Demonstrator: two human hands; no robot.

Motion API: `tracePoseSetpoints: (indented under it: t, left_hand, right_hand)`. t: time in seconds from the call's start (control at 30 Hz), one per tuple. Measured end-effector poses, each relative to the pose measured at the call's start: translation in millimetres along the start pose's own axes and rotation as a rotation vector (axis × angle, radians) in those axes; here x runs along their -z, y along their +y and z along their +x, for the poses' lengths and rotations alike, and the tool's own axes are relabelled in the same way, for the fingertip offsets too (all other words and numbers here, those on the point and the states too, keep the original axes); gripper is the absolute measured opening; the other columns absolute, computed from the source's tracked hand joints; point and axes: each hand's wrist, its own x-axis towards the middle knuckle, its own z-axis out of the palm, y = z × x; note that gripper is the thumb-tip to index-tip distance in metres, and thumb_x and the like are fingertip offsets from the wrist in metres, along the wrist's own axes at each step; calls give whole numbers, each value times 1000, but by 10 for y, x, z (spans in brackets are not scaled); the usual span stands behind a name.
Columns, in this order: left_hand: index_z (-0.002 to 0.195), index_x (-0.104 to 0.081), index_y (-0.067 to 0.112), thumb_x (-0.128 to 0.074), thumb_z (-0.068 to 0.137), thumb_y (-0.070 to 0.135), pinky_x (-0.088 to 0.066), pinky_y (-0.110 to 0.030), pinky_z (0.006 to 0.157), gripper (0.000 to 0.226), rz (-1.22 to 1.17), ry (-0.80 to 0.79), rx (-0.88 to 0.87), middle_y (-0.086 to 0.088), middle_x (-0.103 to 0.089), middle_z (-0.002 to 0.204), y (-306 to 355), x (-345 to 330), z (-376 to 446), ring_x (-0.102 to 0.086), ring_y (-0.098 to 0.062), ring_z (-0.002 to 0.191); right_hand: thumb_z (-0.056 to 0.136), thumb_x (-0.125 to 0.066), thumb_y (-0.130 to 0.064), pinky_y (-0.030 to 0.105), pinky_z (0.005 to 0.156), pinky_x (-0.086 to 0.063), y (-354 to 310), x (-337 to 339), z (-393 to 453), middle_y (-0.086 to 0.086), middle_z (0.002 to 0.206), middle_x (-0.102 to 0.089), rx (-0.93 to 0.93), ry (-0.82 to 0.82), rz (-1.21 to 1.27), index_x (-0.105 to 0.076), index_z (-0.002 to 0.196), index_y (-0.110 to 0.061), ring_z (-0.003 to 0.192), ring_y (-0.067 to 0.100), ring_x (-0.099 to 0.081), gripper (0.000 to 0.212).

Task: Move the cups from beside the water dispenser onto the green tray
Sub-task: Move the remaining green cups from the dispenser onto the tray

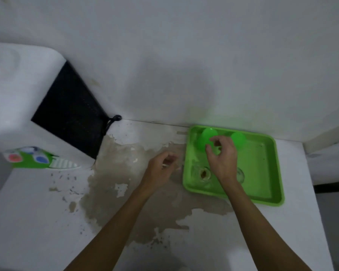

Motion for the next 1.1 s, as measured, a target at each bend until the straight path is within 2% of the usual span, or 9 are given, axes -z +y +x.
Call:
tracePoseSetpoints:
  t: [0.1,0.2,0.4,0.47,0.67,0.73,0.8,0.97,1.1]
  left_hand:
    - [97,-73,22,-69,91,11,-49,-13,62,14,-18,37,32,-5,-72,92,-146,353,-236,-62,-3,68]
    - [97,-72,25,-69,90,11,-49,-11,65,16,-27,86,34,-2,-72,93,-307,788,-495,-63,0,72]
    - [101,-73,17,-70,90,14,-49,-9,72,12,-26,254,113,3,-73,94,-654,1731,-980,-66,-5,83]
    - [96,-73,21,-71,88,13,-48,-7,69,12,-4,343,149,5,-74,91,-808,2087,-1110,-66,-3,80]
    - [94,-60,24,-76,81,13,-46,-24,70,22,91,675,266,-3,-53,89,-1200,3012,-1192,-57,-17,77]
    - [103,-54,20,-78,80,15,-47,-32,74,33,91,757,295,-5,-47,98,-1283,3253,-1132,-54,-22,84]
    - [112,-49,17,-82,76,18,-48,-35,79,49,66,819,295,-3,-42,107,-1367,3461,-1051,-53,-24,95]
    - [134,-40,17,-91,63,25,-50,-40,96,88,23,784,334,-7,-43,128,-1495,3765,-820,-48,-26,121]
    - [134,-49,28,-93,53,41,-54,-39,99,92,-1,691,291,0,-59,129,-1639,3854,-645,-56,-19,122]
  right_hand:
    - [78,-65,-15,42,71,-53,-305,-247,-207,5,78,-65,-39,-97,82,-64,86,-16,73,24,-61,8]
    - [80,-65,-19,38,68,-55,-675,-581,-444,4,74,-67,-69,-221,146,-64,83,-22,71,21,-65,4]
    - [82,-72,-5,5,60,-41,-1440,-1325,-929,-1,70,-64,-105,-465,231,-67,84,-16,64,6,-59,12]
    - [84,-71,-9,5,61,-42,-1666,-1613,-1067,-7,70,-65,-129,-558,228,-69,85,-16,64,-2,-59,8]
    - [85,-70,-9,35,69,-54,-2176,-2350,-1337,3,70,-68,-213,-666,292,-72,86,-8,70,25,-66,3]
    - [85,-68,-6,34,67,-54,-2325,-2529,-1401,5,70,-67,-231,-683,320,-71,88,-2,67,22,-65,5]
    - [87,-67,-3,22,60,-52,-2476,-2678,-1456,5,71,-66,-253,-704,347,-71,90,1,64,19,-63,6]
    - [88,-65,-1,12,53,-47,-2690,-2895,-1502,8,74,-67,-273,-726,374,-70,90,1,63,19,-61,6]
    - [87,-65,2,14,55,-49,-2718,-2955,-1521,5,72,-65,-299,-729,394,-69,86,-2,65,19,-60,6]
